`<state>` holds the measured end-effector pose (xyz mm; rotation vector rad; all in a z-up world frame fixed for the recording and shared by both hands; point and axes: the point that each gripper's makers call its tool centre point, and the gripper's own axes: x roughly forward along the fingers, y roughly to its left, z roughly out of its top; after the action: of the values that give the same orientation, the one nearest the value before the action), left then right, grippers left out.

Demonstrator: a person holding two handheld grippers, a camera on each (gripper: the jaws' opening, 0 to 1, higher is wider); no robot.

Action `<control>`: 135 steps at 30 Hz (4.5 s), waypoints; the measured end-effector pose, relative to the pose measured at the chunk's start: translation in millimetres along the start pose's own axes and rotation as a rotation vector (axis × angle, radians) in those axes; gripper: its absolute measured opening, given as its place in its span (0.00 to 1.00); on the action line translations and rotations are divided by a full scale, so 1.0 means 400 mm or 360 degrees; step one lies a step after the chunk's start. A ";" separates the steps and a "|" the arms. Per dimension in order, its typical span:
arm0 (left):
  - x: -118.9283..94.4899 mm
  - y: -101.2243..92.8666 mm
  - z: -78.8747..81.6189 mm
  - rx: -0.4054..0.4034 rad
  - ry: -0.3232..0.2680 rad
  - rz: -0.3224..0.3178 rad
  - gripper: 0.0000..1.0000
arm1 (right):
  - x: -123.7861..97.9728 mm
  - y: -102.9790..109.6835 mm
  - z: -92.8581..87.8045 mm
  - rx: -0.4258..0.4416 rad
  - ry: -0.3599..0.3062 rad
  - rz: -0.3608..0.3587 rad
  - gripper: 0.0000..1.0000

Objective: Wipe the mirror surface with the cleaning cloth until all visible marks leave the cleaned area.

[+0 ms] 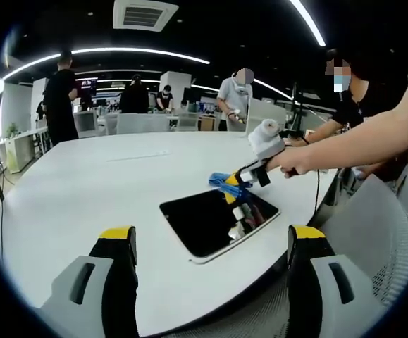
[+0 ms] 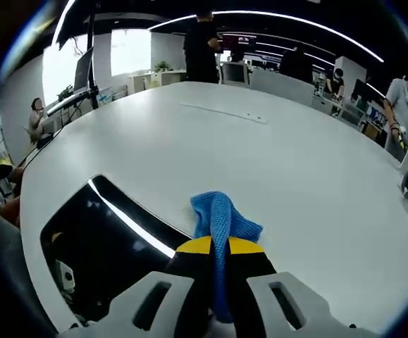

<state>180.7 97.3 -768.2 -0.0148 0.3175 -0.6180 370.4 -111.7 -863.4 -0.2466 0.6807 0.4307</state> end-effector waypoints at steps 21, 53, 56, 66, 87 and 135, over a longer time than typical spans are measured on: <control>0.001 -0.001 -0.003 0.0001 0.0013 -0.0001 0.87 | -0.064 0.044 0.014 -0.0059 -0.0054 -0.0041 0.00; -0.003 0.000 0.001 0.0001 -0.0005 0.0007 0.87 | -0.170 -0.058 0.053 0.0167 -0.0190 -0.0030 0.01; -0.003 0.000 0.000 -0.0004 0.0001 0.0008 0.87 | -0.181 -0.065 0.036 0.0191 -0.0173 -0.0048 0.01; -0.002 0.000 0.001 -0.0003 -0.0002 0.0012 0.87 | -0.186 -0.105 -0.045 0.0292 -0.0098 -0.0075 0.01; -0.001 -0.001 -0.001 -0.0002 0.0004 0.0006 0.88 | -0.167 -0.102 -0.164 0.0227 0.0103 -0.0115 0.01; -0.002 -0.001 0.002 -0.0003 -0.0007 0.0005 0.87 | -0.341 -0.033 0.011 0.0166 -0.0228 -0.0115 0.46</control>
<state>180.2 97.5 -767.2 -0.0173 0.3137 -0.6146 284.0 -163.2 -770.0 -0.1399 0.5500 0.3394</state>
